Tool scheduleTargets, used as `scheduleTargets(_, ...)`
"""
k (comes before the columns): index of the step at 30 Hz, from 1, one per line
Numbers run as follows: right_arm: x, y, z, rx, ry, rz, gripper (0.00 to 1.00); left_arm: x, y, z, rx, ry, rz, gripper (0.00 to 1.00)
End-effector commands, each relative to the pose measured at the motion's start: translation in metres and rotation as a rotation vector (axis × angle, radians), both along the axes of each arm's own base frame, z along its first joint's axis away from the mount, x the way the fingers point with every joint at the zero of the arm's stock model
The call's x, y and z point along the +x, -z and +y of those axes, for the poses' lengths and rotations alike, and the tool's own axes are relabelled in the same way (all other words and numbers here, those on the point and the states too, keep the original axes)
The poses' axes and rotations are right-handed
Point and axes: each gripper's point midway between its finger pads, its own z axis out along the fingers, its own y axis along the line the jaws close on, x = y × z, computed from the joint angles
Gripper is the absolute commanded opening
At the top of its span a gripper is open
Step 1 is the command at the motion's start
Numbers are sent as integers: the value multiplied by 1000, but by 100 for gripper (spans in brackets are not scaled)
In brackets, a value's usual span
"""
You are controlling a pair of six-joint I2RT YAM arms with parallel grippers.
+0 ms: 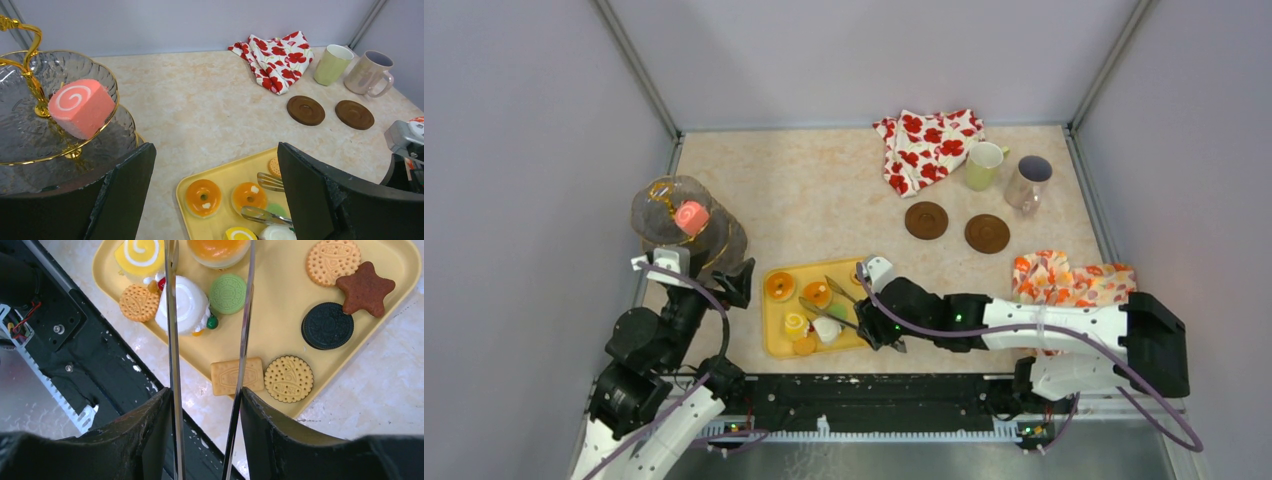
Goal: Serve the afternoon tea
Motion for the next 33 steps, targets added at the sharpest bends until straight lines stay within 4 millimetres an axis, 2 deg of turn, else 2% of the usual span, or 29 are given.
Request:
scheduleTargets(1, 11, -6, 7, 13, 26, -42, 51, -3, -22, 3, -29, -5, -46, 99)
scheduleTargets(10, 11, 1, 9, -8, 9, -41, 54, -1, -24, 1, -23, -3, -49, 99)
scheduleTargets(19, 10, 9, 16, -29, -14, -27, 52, 0, -33, 0, -20, 4, -61, 99)
scheduleTargets(27, 13, 4, 20, -34, -4, -35, 51, -4, -51, 2, -37, 3, -87, 99)
scheduleTargets(33, 15, -1, 20, -57, 5, -36, 50, -6, -76, 7, -35, -14, -122, 99)
